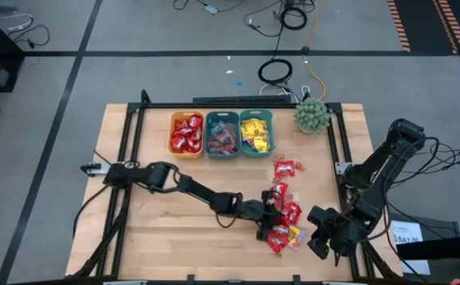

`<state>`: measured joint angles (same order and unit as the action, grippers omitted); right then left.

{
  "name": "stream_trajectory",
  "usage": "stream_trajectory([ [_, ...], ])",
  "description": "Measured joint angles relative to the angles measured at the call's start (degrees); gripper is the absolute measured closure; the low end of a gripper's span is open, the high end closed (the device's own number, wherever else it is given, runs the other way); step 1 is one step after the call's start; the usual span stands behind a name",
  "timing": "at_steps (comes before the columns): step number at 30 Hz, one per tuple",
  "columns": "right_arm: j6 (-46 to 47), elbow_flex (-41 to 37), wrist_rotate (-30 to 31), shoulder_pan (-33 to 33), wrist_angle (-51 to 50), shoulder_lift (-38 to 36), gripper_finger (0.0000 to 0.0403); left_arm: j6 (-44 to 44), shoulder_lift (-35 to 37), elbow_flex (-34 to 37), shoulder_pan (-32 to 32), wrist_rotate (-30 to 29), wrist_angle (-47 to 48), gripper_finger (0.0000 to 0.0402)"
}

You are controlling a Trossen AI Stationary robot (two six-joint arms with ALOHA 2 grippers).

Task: Sort candy
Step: Put the red candy into the yellow bin

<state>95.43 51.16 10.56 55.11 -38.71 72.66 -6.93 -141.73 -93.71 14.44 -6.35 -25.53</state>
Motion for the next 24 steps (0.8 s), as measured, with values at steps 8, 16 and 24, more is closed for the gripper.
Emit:
stream_trajectory([
  [8, 1.45, 0.0, 0.42, 0.92, 0.89, 0.0, 0.0241, 10.98, -1.51, -1.31, -2.55, 0.44, 4.99, 0.0319],
  [16, 0.5, 0.0, 3.12, 0.9, 0.63, 0.0, 0.0241, 4.17, 4.5, -0.68, -1.71, 2.28, 10.46, 0.0396],
  [24, -0.64, 0.0, 7.55, 0.87, 0.06, 0.0, 0.0241, -0.97, 11.52, -0.85, -1.41, 1.78, 13.42, 0.0398],
])
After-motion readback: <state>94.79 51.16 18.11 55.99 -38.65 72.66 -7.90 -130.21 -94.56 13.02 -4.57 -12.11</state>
